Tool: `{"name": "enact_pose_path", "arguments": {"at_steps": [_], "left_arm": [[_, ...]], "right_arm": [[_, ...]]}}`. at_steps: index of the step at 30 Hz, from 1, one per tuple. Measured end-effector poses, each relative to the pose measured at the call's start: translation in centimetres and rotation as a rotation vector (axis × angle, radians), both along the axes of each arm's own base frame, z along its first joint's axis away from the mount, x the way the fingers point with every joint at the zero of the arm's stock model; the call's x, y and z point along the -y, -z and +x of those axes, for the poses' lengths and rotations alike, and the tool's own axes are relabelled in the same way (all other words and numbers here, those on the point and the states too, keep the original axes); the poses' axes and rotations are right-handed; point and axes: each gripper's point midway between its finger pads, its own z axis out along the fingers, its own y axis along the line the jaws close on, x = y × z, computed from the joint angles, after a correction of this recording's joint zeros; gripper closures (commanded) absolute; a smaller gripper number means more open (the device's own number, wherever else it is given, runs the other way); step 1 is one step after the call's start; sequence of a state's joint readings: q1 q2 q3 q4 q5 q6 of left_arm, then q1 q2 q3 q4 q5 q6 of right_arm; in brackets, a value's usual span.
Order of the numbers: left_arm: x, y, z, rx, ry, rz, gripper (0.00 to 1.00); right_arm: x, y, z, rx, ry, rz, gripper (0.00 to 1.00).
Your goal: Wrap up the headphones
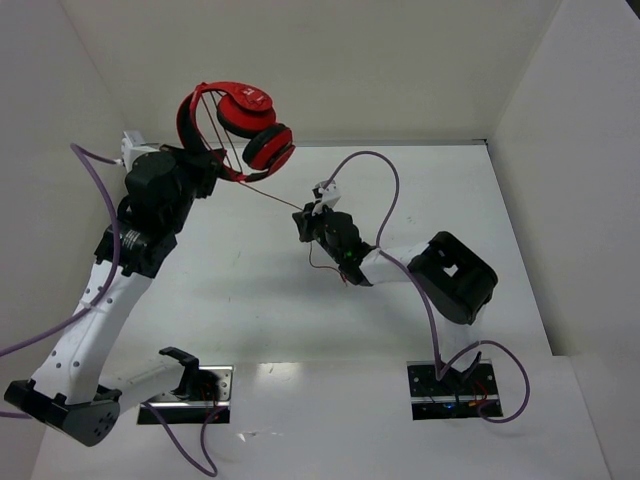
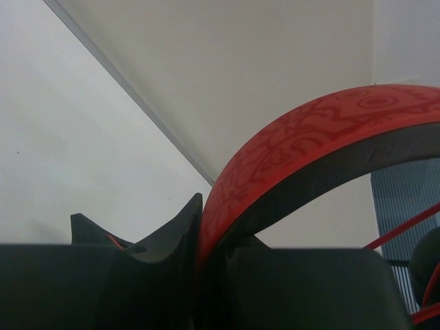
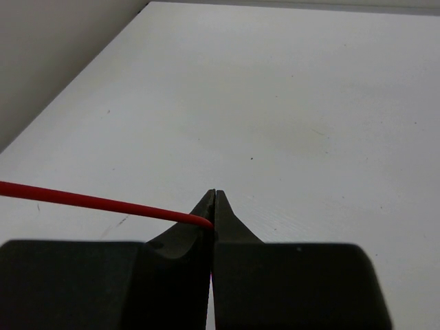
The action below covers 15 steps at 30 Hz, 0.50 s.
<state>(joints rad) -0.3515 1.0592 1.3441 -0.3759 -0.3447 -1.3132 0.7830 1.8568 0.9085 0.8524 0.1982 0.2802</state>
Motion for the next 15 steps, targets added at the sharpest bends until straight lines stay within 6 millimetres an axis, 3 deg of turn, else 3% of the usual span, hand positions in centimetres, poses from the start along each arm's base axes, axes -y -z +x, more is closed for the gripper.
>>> {"name": "enact_pose_path", "arguments": {"at_steps": [7, 11, 15], "left_arm": [[-0.2, 0.9, -0.6, -0.036, 0.001, 0.019, 1.0], [-0.5, 1.2, -1.4, -0.045, 0.002, 0.023, 1.0], [-1.1, -0.7, -2.8, 0.015, 0.0, -0.007, 1.0]], "right_arm": [[0.1, 0.5, 0.5, -0.007, 0.005, -0.006, 0.99], [0.4, 0.6, 0.8, -0.01, 0.009, -0.009, 0.92], [1.6, 3.1, 1.4, -0.067, 0.035, -0.058, 0.98]]}}
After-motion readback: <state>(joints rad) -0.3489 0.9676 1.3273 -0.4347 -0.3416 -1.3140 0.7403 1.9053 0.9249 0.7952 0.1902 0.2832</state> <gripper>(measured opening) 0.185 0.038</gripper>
